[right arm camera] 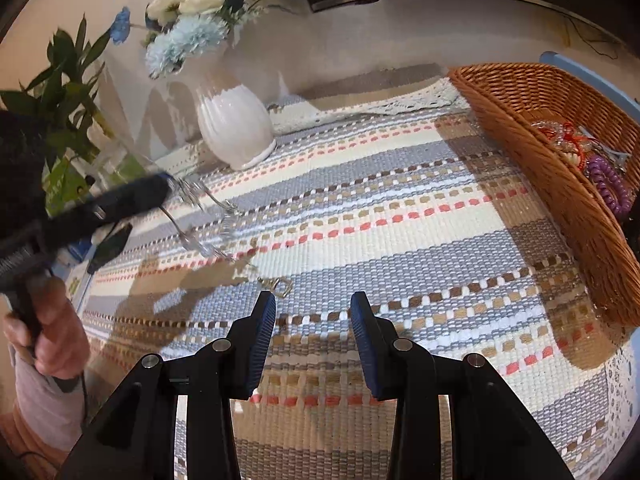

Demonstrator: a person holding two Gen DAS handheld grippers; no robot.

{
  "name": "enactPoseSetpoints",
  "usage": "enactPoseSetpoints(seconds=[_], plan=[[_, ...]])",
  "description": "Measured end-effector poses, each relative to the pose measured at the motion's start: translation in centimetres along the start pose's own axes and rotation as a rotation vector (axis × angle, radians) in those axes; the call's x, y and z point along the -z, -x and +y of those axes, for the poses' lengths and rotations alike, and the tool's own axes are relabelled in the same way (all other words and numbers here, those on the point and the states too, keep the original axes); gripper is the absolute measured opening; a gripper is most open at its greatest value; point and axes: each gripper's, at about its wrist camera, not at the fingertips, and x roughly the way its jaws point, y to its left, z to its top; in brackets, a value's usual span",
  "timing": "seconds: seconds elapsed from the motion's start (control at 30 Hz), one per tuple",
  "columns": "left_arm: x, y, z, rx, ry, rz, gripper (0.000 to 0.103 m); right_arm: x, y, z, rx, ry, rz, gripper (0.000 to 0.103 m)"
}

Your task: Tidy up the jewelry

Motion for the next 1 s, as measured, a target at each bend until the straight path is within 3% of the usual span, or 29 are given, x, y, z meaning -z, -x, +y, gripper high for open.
enactPoseSetpoints(seconds=[0.33, 0.53, 0.7, 0.77, 0.83, 1.0], plan=[[0.2, 1.1, 2.7, -0.071, 0.042, -0.021, 0.007, -0.8, -4.1, 5.5, 0.075, 0.198, 0.122, 0.038], [0.6, 1.4, 3.8, -0.062, 0.07, -0.036, 0.007, -1.8, -4.2, 6.9, 0.128, 0.263, 0.085, 0.026], [0.8, 1.5, 4.2, -0.057, 0.09, -0.03, 0.007, -2.3, -5.9, 7.1, 0.147, 0.294, 0.1, 0.023], [0.8, 1.4, 4.1, -0.059, 0.085, -0.028, 0.007, -2.0, -6.6, 7.4, 0.142, 0.307, 0.099, 0.016], [0.8, 1.3, 4.0, -0.06, 0.085, -0.026, 0.007, -1.8, -6.7, 7.8, 0.175, 0.338, 0.084, 0.003], [0.8, 1.2, 3.6, -0.048, 0.085, -0.017, 0.007, -1.8, -4.6, 7.3, 0.18, 0.302, 0.04, 0.002]])
